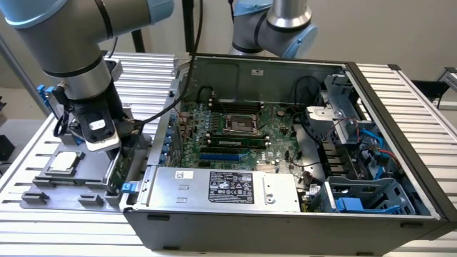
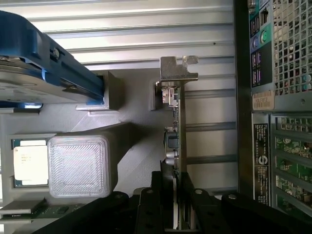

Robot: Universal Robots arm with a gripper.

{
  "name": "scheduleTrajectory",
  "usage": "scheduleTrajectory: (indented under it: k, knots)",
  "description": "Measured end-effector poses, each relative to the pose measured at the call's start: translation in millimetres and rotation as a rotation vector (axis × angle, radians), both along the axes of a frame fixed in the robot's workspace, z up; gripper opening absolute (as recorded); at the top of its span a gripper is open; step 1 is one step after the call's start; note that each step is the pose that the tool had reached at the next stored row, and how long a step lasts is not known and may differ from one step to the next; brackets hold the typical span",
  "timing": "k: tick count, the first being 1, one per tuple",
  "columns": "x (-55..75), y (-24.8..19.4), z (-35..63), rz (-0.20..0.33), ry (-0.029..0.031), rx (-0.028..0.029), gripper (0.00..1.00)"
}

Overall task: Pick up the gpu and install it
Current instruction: 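Pick up the gpu and move the gpu toward the slot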

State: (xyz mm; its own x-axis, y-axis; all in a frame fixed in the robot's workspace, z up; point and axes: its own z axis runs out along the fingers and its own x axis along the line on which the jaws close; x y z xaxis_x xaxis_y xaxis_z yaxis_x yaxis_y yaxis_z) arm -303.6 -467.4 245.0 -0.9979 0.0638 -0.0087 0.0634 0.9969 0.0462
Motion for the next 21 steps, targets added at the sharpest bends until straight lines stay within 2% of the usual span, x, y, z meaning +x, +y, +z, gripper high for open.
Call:
scheduleTrajectory:
  k: [5, 21]
  knots:
    - [0.1, 0.0, 12.7, 0.003, -0.0001, 0.0, 0.27]
    - [5.5, 0.0, 85.2, 0.017, 0.0006, 0.0001, 0.27]
